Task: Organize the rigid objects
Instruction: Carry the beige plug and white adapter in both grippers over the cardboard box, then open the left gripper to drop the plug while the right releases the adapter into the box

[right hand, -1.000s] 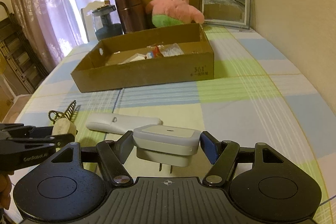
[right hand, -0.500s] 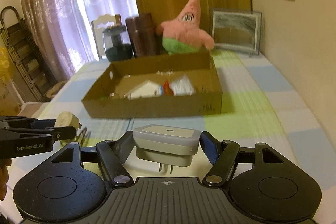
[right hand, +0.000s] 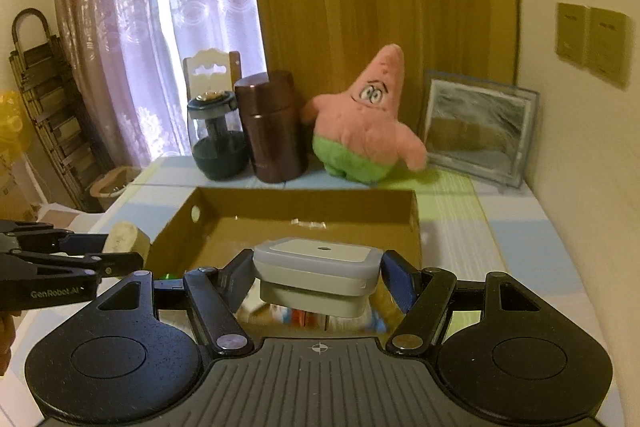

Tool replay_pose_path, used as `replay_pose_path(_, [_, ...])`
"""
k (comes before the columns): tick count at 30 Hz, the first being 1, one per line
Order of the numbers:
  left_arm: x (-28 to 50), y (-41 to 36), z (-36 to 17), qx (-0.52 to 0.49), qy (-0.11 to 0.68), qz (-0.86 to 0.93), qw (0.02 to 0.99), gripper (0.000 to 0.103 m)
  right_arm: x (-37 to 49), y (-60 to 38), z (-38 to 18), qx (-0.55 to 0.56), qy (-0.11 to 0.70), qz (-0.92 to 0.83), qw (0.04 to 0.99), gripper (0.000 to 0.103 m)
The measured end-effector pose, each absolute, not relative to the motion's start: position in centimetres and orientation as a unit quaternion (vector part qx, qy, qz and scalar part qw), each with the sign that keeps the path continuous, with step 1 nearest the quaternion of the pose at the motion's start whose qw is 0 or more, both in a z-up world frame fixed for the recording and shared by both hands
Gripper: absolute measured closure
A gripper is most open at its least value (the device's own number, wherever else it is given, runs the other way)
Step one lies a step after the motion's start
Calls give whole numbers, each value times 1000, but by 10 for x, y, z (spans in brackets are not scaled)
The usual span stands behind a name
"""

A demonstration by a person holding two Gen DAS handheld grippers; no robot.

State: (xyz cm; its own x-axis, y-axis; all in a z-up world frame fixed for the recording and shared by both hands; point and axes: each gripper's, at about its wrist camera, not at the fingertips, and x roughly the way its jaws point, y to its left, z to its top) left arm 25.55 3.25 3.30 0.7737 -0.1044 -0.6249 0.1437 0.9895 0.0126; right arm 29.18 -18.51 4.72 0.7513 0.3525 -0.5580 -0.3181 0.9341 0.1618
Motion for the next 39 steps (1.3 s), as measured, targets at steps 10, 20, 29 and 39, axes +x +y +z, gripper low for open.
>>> replay_pose_path(10, [311, 45, 16, 24, 357, -63, 932, 67, 363, -159, 23, 61, 351, 190, 915, 37])
replay_pose_path(20, [334, 52, -1, 21, 374, -61, 925, 67, 388, -152, -2, 89, 390, 185, 897, 37])
replay_pose_path(29, [344, 53, -9, 12, 382, -57, 922, 67, 390, -152, -8, 95, 397, 180, 895, 37])
replay_pose_path(39, [338, 70, 1, -9, 371, -35, 928, 60, 389, -155, -4, 102, 394, 180, 896, 37])
